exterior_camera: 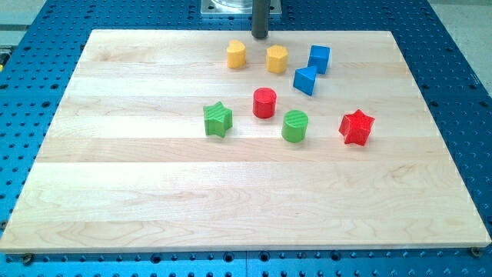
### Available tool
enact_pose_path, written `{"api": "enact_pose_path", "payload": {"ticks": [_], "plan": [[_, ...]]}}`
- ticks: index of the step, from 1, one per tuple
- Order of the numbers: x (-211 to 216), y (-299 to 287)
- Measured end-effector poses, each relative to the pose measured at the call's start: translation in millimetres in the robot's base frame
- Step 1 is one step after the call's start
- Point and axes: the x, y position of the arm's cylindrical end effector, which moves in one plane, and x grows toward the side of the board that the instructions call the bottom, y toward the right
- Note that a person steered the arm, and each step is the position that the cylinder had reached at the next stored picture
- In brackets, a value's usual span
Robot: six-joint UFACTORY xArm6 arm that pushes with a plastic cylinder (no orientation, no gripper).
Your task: Push the cube right above the triangle
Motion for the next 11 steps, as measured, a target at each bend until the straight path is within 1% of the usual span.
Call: {"api": "enact_pose_path", "payload": {"ticks": [1,2,4,5,7,8,9,10,11], "plan": [[41.7,55.4],[47.8,72.1],[70.0,61.0],[72.8,53.8],[95.5,66.3],[96.9,78.6],[94.8,78.6],[82.6,76.3],[24.7,79.5]]}}
